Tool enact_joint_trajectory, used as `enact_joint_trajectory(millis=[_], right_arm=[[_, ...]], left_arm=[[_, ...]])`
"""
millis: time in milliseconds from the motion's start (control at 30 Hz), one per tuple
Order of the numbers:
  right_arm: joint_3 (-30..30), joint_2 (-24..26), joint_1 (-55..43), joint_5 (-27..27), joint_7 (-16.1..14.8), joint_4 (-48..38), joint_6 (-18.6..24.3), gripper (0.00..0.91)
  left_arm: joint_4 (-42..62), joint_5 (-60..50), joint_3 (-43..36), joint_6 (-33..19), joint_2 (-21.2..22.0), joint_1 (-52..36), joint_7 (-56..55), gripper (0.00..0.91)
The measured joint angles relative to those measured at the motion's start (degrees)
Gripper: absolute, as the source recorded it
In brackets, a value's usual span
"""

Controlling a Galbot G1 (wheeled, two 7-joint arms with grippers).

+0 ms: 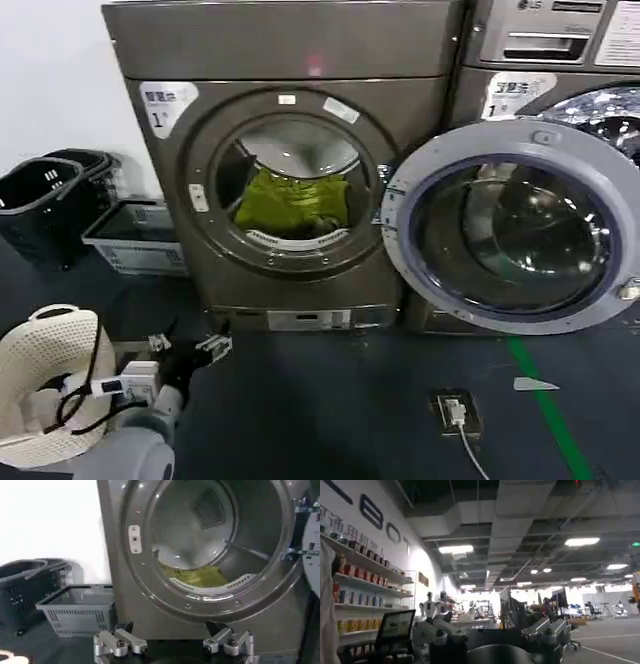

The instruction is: Grasp the clothes from the dryer.

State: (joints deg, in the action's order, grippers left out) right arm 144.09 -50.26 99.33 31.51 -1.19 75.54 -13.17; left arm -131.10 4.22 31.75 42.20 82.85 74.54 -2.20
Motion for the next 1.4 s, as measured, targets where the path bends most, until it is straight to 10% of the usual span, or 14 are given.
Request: enact_joint_trajectory(millis=[1400], right_arm=[[1.23,-0.42,0.84,2.09,3.38,-1.34,2.73,0.907]], left_arm=[[0.59,0.08,-0.44,0.0,0.05,0.32,0.44,0.907]])
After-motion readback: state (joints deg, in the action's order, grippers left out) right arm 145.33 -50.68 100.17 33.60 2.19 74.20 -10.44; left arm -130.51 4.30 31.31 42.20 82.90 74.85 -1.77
